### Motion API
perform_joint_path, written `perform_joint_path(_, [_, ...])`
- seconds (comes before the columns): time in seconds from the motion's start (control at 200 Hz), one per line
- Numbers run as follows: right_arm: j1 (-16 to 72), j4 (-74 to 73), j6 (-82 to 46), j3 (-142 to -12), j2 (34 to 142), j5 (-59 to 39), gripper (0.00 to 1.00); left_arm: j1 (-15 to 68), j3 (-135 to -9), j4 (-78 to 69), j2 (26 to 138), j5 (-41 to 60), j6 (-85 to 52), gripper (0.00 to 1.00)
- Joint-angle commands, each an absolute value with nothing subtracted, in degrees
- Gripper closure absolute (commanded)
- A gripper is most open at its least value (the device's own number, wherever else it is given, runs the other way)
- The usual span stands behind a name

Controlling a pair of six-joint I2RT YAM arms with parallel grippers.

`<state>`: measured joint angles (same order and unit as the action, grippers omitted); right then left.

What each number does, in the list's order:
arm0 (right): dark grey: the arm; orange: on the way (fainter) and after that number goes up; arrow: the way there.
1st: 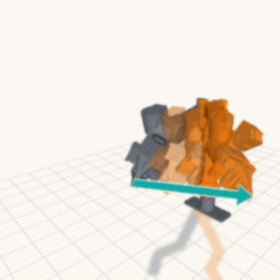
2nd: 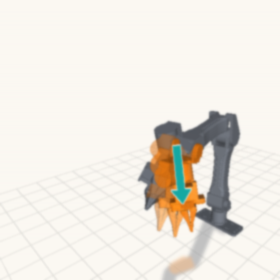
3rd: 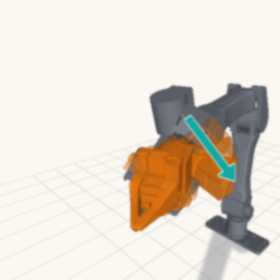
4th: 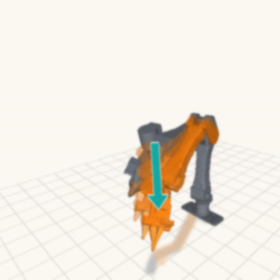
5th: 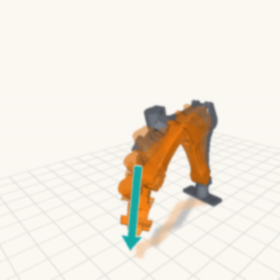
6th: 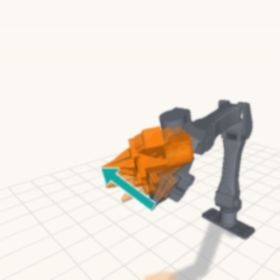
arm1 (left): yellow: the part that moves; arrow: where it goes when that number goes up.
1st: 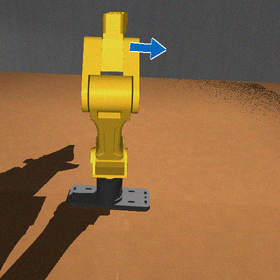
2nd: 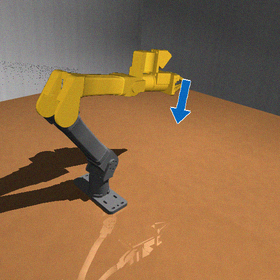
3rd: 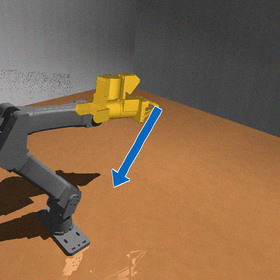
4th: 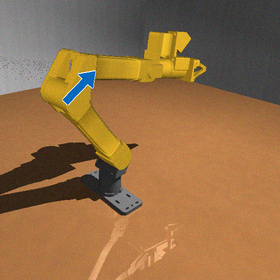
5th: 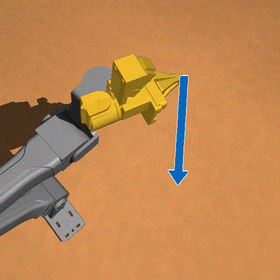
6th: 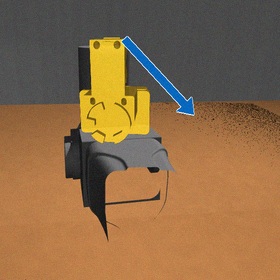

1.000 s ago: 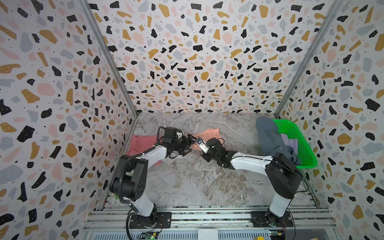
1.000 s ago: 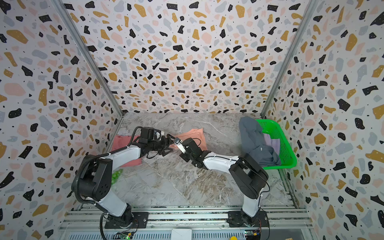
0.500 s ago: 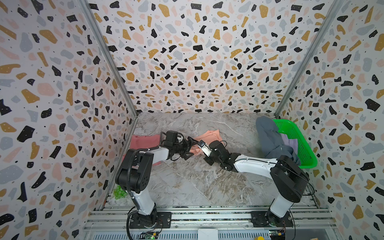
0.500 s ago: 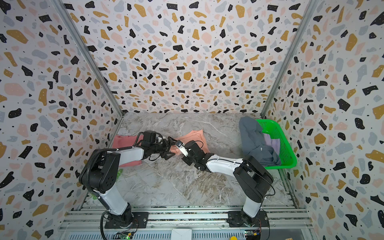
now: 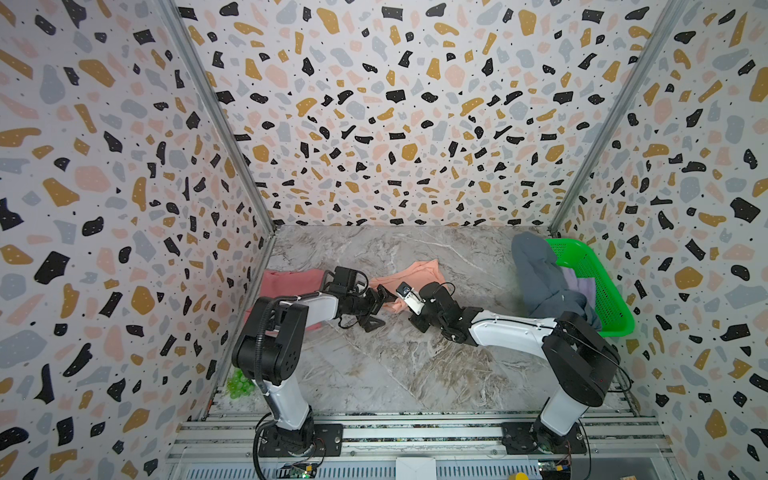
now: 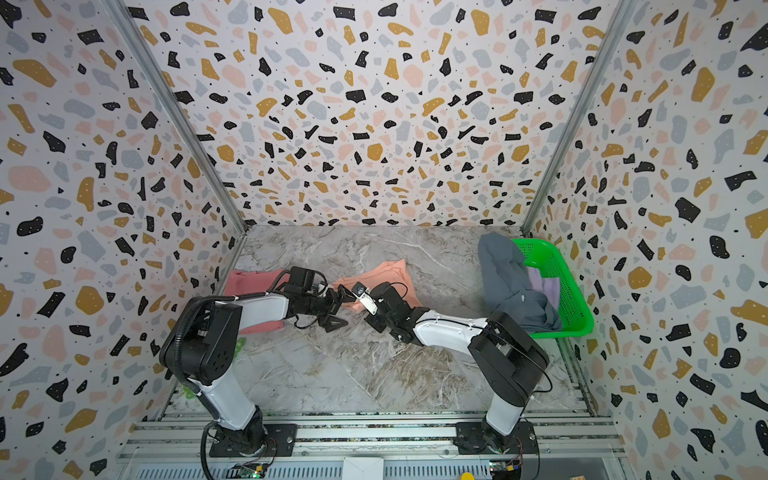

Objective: Fold and stack the t-shirts
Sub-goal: 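Lift the folded peach shirt with both grippers and carry it toward the pink shirt, then lower the peach shirt onto the pink shirt with left gripper while right withdraws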

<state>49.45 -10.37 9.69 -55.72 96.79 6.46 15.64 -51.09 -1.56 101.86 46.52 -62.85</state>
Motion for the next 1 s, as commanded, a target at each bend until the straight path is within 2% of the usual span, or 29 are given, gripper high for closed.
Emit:
perform_joint_path(0.0, [49.2,-10.0,8.6,-55.6,92.5,4.7,0.90,16.8,-51.7,-8.0,103.2,47.9,-68.5,0.01])
perform_joint_path(0.17, [49.3,-10.9,7.7,-54.8,91.3,4.0,0.89,19.6,-51.2,-18.4,104.9,48.1,-77.2,0.09])
perform_joint_path(0.355, [49.8,-10.9,7.2,-53.0,90.1,2.6,0.89,19.8,-44.6,-40.0,104.2,47.0,-94.0,0.43])
perform_joint_path(0.481, [50.5,-11.0,6.9,-51.0,88.9,1.0,0.87,19.8,-44.7,-41.5,104.4,46.7,-95.3,0.64])
perform_joint_path(0.531, [50.6,-11.0,6.3,-50.5,88.4,0.8,0.83,19.8,-45.2,-40.9,104.5,46.9,-94.4,0.73])
perform_joint_path(0.571, [50.6,-10.7,5.6,-50.2,87.9,1.2,0.75,19.8,-46.3,-37.3,104.5,47.3,-91.4,0.79])
perform_joint_path(0.611, [50.5,-10.5,5.0,-50.1,87.3,1.8,0.59,19.8,-48.1,-30.4,104.3,47.5,-85.6,0.85])
perform_joint_path(0.641, [50.4,-10.3,4.4,-50.1,86.8,2.0,0.48,19.8,-50.2,-21.6,104.4,47.2,-78.7,0.90])
perform_joint_path(0.671, [50.0,-9.7,3.9,-50.3,86.2,1.9,0.42,19.8,-53.3,-10.9,104.4,46.0,-70.1,0.95])
perform_joint_path(0.721, [49.1,-8.4,2.7,-50.8,85.0,0.9,0.37,19.8,-59.4,7.3,105.5,42.2,-54.8,1.00])
perform_joint_path(0.781, [47.6,-7.2,0.8,-51.3,82.9,-0.4,0.30,19.7,-65.9,23.3,107.4,36.3,-39.5,1.00])
perform_joint_path(0.901, [43.6,-7.1,-3.4,-51.0,78.1,-1.5,0.23,19.2,-73.0,37.3,109.1,27.6,-24.0,1.00])
perform_joint_path(0.991, [39.9,-7.1,-6.3,-50.5,75.8,-1.5,0.22,19.9,-79.5,49.5,110.3,11.6,-13.3,1.00])
